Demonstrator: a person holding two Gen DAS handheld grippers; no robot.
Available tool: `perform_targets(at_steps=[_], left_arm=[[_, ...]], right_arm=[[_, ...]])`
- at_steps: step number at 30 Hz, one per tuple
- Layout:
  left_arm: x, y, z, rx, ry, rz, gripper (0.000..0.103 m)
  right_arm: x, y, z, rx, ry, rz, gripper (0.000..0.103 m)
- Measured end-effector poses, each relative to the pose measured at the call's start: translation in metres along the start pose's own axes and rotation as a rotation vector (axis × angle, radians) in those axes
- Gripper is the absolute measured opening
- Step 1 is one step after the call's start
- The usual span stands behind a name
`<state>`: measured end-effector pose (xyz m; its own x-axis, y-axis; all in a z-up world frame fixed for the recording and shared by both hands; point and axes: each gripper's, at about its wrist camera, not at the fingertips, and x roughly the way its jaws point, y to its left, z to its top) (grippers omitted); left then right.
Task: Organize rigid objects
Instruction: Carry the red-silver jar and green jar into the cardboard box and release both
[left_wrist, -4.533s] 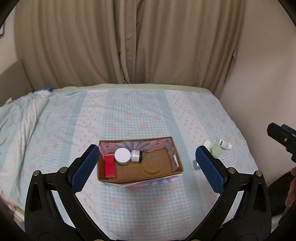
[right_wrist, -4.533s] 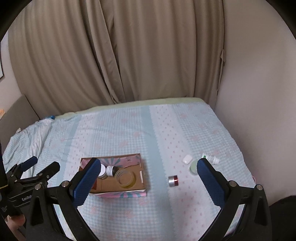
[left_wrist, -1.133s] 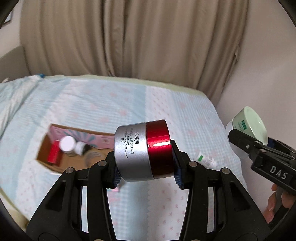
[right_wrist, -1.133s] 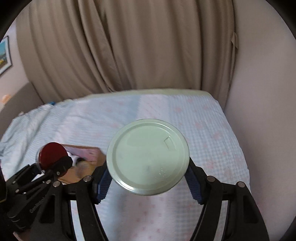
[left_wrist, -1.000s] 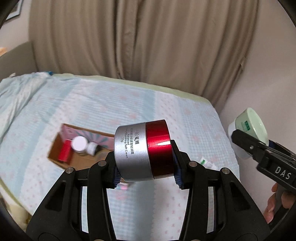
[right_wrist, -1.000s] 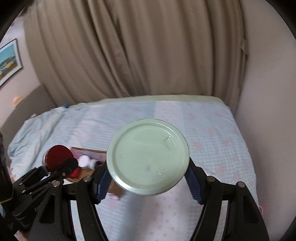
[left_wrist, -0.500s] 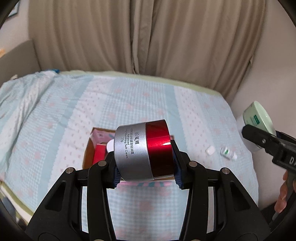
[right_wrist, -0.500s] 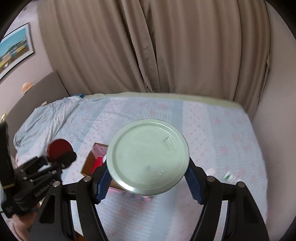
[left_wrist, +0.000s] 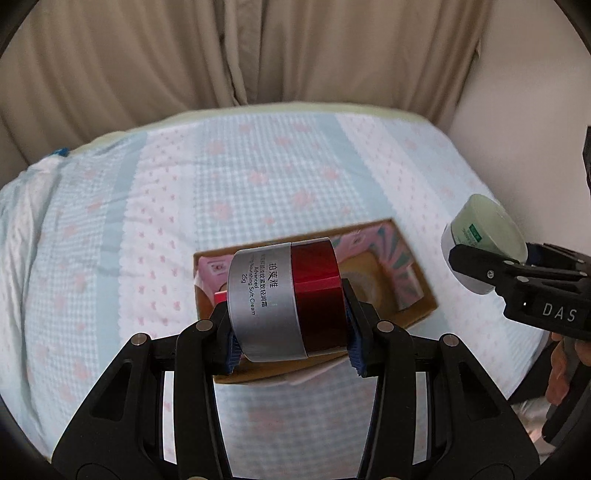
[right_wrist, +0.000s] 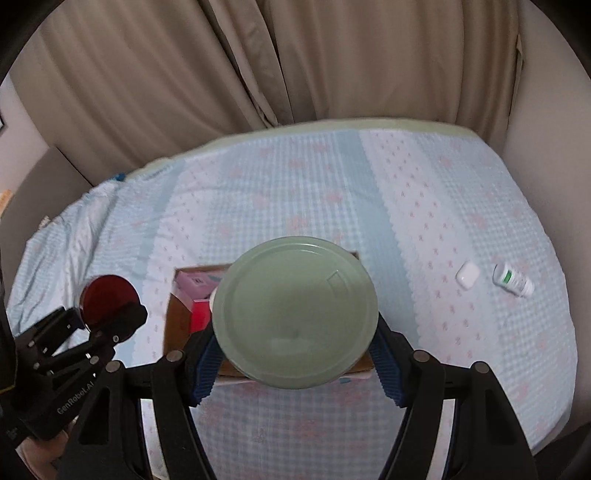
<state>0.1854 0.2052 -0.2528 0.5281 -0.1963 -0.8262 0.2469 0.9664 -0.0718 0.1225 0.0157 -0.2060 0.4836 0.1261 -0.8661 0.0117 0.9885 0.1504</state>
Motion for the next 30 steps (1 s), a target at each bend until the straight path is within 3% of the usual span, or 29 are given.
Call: perform_targets(at_steps=[4,15,28,29,30], left_arm=[[0.032,0.006,-0.008,0.071,0.056,0.016,0.041],[0.111,0.009,-0.034,0.143,0.231,-0.002,0.041],[0.174,-0.005,-0.049,0.154,0.374,-0.004,0.041],[0.176,-0.005,-0.050,0.149,0.385,0.000,0.042],[0.176,-0.004,-0.050,0.141,0.391,0.007,0.054]], right_arm=[[0.036,0.005,-0.005,0.016,0.054,0.007,0.067],[0.134,0.000,-0.024,0.014,0.276,0.027,0.067],[0.190,-0.011,-0.026,0.047,0.358,0.049,0.067],[0.193,-0.010,-0.026,0.052,0.366,0.050,0.067],[0.197,-0.011,-0.027,0.057,0.381,0.050,0.068]])
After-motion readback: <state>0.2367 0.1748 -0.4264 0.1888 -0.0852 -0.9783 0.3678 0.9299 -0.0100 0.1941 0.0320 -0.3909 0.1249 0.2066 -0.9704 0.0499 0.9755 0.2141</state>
